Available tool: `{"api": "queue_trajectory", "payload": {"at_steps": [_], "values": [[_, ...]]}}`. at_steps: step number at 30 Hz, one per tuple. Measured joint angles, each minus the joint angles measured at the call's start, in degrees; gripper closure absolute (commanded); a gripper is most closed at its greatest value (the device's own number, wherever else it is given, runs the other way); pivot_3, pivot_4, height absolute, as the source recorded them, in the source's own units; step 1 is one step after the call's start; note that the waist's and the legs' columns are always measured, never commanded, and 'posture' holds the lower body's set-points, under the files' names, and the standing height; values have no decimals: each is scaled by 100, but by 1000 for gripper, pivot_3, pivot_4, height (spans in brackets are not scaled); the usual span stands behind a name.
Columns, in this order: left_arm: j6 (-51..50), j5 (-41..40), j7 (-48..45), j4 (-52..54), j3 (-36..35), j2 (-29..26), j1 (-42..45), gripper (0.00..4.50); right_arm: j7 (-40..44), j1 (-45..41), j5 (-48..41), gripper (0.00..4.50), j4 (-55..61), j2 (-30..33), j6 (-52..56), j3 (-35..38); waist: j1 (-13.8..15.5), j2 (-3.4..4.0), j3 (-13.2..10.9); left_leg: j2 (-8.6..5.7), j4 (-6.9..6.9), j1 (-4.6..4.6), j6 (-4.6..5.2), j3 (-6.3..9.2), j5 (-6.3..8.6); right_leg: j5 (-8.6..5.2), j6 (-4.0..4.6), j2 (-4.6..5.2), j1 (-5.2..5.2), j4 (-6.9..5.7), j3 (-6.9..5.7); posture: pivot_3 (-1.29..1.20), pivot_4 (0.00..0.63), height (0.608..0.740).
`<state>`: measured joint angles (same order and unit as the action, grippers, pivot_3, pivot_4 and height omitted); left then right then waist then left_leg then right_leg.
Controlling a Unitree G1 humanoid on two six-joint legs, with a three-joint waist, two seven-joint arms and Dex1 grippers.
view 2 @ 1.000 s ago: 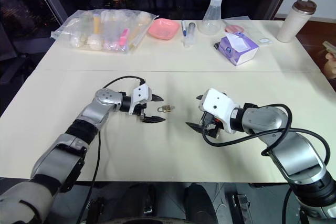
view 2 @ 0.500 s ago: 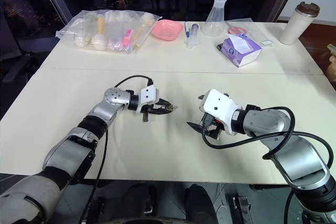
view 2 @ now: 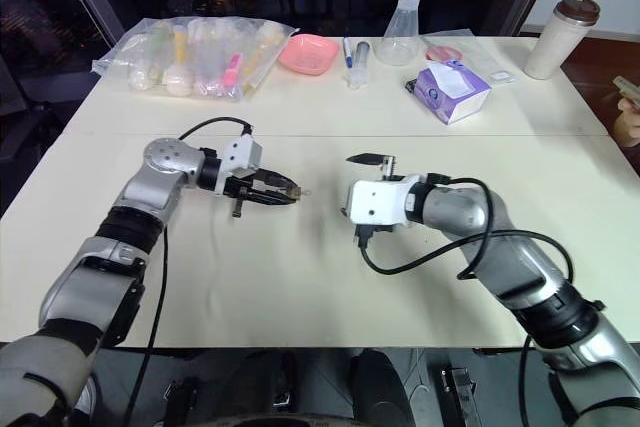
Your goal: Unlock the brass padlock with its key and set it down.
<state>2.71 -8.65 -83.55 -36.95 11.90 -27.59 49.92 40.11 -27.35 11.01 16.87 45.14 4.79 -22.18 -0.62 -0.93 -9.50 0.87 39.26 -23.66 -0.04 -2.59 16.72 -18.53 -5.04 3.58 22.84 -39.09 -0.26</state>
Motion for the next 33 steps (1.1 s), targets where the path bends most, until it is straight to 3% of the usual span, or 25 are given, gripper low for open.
{"api": "queue_trajectory", "payload": {"at_steps": [5, 12, 16, 22, 33], "values": [[-353, -165, -20, 370, -108, -3, 1, 3749, -140, -145, 507, 0, -459, -404, -784, -168, -9, 0, 0, 3, 0, 0, -3, 0, -2, 0, 0, 2, -1, -1, 0, 0, 150, 715], [-472, -208, -8, 573, -146, 1, 0, 3749, -152, -425, 865, 0, -799, -837, -1078, -175, -13, 0, 0, 4, 0, 1, -32, 1, -19, 0, 0, 1, 1, -3, 0, 0, 150, 715], [-466, -207, -6, 574, -146, 1, -6, 3749, -125, -430, 922, 1305, -826, -900, -1126, -168, -4, 0, 0, 3, 0, 1, -32, 0, -18, 0, 0, 3, 0, -3, 1, 0, 150, 715], [-434, -202, -11, 574, -143, 8, -14, 3749, -67, -430, 1008, 4474, -857, -1003, -1139, -165, -12, 0, 0, 3, 0, 1, -32, 0, -18, 0, 0, 2, 1, -4, 1, 0, 150, 715], [84, -57, 9, 578, -112, -11, -145, 3749, 499, -526, 715, 4474, -873, -1291, -624, -117, -8, 0, 0, 3, 0, 1, -32, 0, -18, 0, 0, 4, 1, -6, 0, 0, 150, 715]]}}
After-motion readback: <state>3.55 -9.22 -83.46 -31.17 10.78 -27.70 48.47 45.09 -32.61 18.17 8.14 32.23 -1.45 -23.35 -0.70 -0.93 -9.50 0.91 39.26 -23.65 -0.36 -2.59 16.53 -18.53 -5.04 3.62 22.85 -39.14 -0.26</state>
